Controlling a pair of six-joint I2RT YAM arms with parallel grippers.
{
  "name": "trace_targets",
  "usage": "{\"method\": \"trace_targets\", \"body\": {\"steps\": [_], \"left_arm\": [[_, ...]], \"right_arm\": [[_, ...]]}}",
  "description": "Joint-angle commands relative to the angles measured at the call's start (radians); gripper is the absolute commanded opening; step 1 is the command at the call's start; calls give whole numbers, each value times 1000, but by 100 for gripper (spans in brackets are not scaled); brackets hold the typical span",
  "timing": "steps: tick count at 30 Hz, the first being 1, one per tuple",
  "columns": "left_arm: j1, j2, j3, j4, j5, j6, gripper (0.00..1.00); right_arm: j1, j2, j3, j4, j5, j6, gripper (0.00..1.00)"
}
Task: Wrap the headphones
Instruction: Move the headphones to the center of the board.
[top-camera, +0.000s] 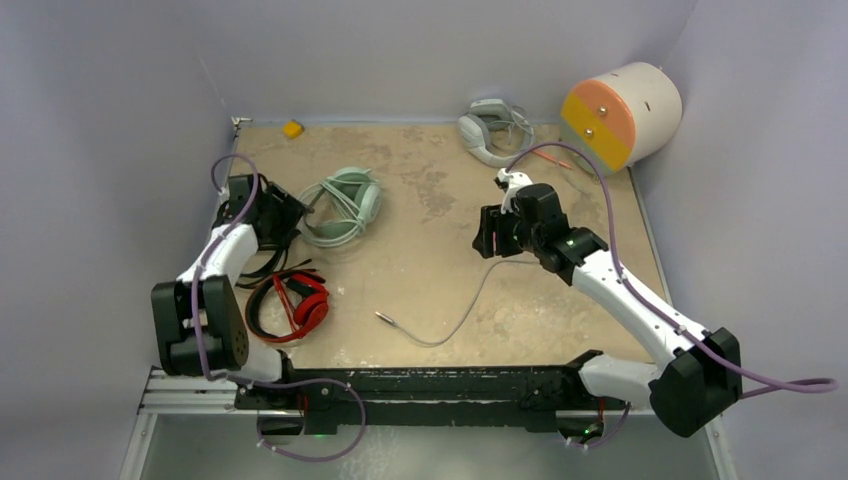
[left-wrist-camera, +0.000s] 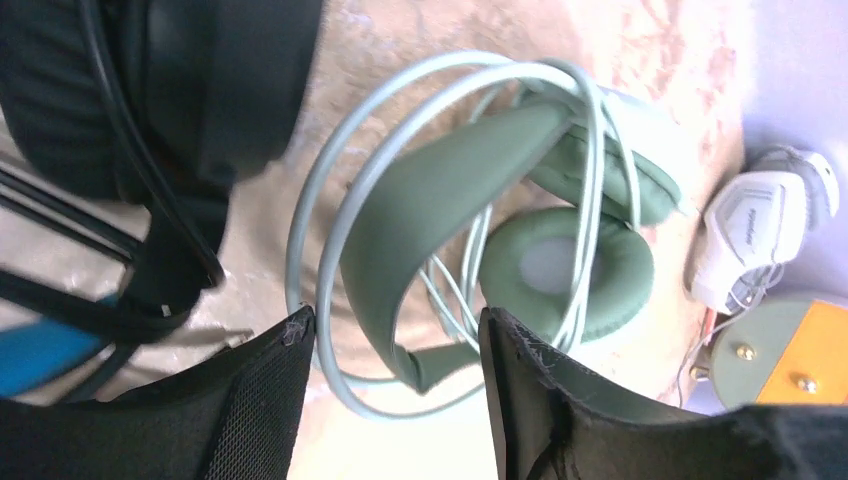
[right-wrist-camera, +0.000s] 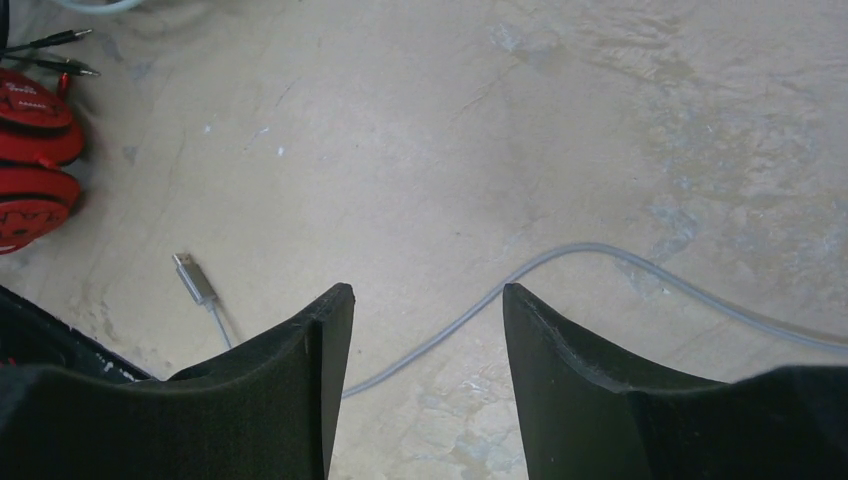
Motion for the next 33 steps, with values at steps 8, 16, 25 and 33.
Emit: {"method": "trace_targets", "body": {"steps": [8,16,25,33], "left_arm": [[-57,-395,-12,-349,-248,9,59],[-121,-644,-203,-53,-91,252,70],[-304,-724,-307,230,-27,398,77],[-330,-746,-100,-441,-370,181,86]], "right_arm": [[1,-71,-26,19,-61,-48,60],[1,-214,-183,167,188,-29,69],[1,-435,-414,377,135,-107,88],[1,-373,-288,121,168,-85,89]]}}
